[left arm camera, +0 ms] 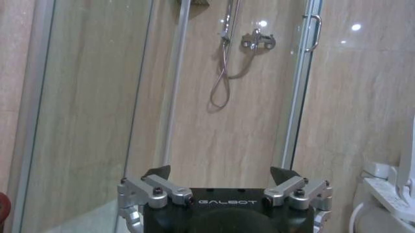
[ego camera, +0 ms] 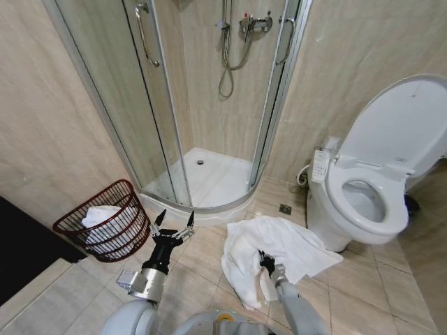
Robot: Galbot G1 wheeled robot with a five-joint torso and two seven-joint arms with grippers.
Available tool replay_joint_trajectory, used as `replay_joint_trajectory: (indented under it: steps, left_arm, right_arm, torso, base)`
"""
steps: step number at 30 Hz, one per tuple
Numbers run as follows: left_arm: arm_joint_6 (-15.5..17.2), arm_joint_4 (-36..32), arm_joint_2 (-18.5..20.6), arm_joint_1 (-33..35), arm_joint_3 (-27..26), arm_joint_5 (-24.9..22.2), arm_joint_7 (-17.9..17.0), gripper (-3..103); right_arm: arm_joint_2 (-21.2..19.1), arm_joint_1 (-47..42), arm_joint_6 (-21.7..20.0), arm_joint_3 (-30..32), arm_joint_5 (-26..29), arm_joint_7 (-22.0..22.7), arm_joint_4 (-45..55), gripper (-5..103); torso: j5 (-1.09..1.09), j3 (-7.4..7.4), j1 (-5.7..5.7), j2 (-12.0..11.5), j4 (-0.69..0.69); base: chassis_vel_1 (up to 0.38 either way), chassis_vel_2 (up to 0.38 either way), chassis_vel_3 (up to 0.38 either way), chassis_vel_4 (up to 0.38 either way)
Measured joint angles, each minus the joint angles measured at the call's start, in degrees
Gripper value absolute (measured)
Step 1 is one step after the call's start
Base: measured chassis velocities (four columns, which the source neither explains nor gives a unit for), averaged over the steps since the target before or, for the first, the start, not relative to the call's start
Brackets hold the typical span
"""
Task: Discard the used towel into the hamper.
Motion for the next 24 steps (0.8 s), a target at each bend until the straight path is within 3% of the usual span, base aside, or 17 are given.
replay_joint_trajectory:
  steps: [6, 7, 11, 16, 21, 24]
  left_arm:
    - [0.0, 0.0, 0.0, 0.0, 0.0, 0.0, 0.0, 100]
    - [0.0, 0.0, 0.0, 0.0, 0.0, 0.0, 0.0, 100]
    - [0.0, 0.0, 0.0, 0.0, 0.0, 0.0, 0.0, 100]
    - [0.0, 0.0, 0.0, 0.0, 0.0, 0.0, 0.0, 100]
    - [0.0, 0.0, 0.0, 0.0, 0.0, 0.0, 0.0, 100]
    - [0.0, 0.0, 0.0, 0.0, 0.0, 0.0, 0.0, 100]
  right_arm:
    - [-1.1, -10.3, -1.1, 3.2, 1.8, 1.2, 22.6, 2]
    - [-1.1, -10.3, -1.1, 3.2, 1.8, 1.2, 22.6, 2]
    - [-0.9, -20.2, -4.1, 6.4, 4.7, -0.1, 45.9, 2]
    - [-0.6, -24.7, -6.3, 9.4, 7.0, -2.6, 60.4, 2]
    - [-2.6, -28.6, -8.5, 14.8, 13.1, -3.9, 74.6, 2]
    - [-5.4, -29.4, -12.0, 21.2, 19.0, -4.0, 83.6, 2]
  torso:
    - [-0.01, 0.0, 0.0, 0.0, 0.0]
    - [-0.01, 0.0, 0.0, 0.0, 0.0]
    - [-0.01, 0.0, 0.0, 0.0, -0.02]
    - [-0.02, 0.0, 0.0, 0.0, -0.01]
    - [0.0, -0.01, 0.0, 0.0, -0.01]
    - [-0.01, -0.01, 0.0, 0.0, -0.02]
  base:
    - [0.0, 0.0, 0.0, 0.0]
    - [0.0, 0.0, 0.0, 0.0]
    - [0.0, 0.0, 0.0, 0.0]
    - [0.0, 0.0, 0.0, 0.0]
    - [0.0, 0.0, 0.0, 0.0]
    - [0.0, 0.0, 0.0, 0.0]
